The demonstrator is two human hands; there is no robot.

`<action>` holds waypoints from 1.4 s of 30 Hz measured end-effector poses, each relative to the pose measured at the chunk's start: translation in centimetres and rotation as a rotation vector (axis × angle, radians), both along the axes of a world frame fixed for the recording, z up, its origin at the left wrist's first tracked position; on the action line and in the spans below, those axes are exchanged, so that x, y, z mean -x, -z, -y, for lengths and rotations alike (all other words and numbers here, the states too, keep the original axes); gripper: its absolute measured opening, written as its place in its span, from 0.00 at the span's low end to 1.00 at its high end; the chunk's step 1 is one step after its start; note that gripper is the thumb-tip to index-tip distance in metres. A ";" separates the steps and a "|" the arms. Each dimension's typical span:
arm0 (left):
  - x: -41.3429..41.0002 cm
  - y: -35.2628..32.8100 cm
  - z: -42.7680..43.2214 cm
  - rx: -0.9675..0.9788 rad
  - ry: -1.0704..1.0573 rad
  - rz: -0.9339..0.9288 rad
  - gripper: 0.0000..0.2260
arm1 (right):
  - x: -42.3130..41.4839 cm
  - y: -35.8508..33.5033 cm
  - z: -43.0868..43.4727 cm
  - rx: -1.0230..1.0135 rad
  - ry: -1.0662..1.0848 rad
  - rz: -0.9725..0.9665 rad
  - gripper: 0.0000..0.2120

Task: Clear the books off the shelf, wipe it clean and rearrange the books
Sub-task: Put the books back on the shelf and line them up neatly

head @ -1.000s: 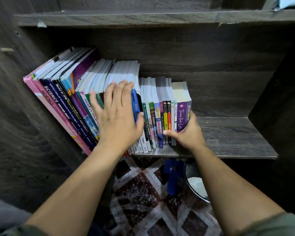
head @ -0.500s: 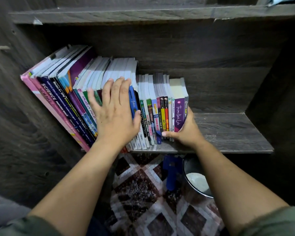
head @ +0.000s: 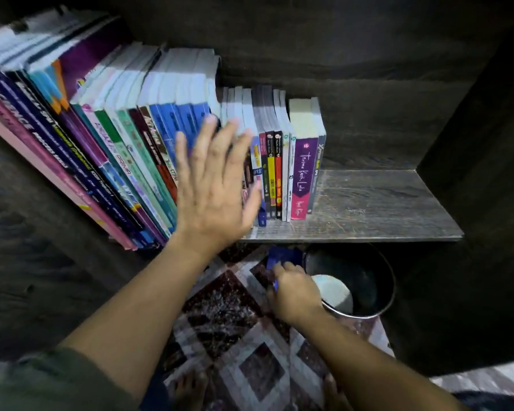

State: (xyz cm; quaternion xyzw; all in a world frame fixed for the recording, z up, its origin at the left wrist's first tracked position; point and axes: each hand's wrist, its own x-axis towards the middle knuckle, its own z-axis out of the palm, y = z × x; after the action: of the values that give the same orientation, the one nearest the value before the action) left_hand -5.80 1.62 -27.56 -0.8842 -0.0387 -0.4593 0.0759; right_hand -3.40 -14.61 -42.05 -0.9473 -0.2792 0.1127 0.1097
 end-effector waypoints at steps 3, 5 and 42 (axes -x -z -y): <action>-0.1 2.1 0.8 -0.066 0.009 -0.047 0.30 | -1.3 3.3 0.1 0.099 -0.017 -0.007 0.21; -0.2 1.3 -0.2 -0.028 -0.050 0.002 0.31 | -2.6 4.9 -0.2 0.133 -0.008 0.032 0.22; 4.8 17.5 -1.5 -0.029 0.040 -0.586 0.30 | -5.9 12.2 -2.6 0.218 0.013 -0.022 0.34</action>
State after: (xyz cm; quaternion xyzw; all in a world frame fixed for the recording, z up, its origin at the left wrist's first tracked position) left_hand -10.59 3.16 -45.02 -0.9785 0.0090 -0.1865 0.0876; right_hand 2.50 -12.05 -54.24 -0.9541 -0.2578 0.1520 0.0100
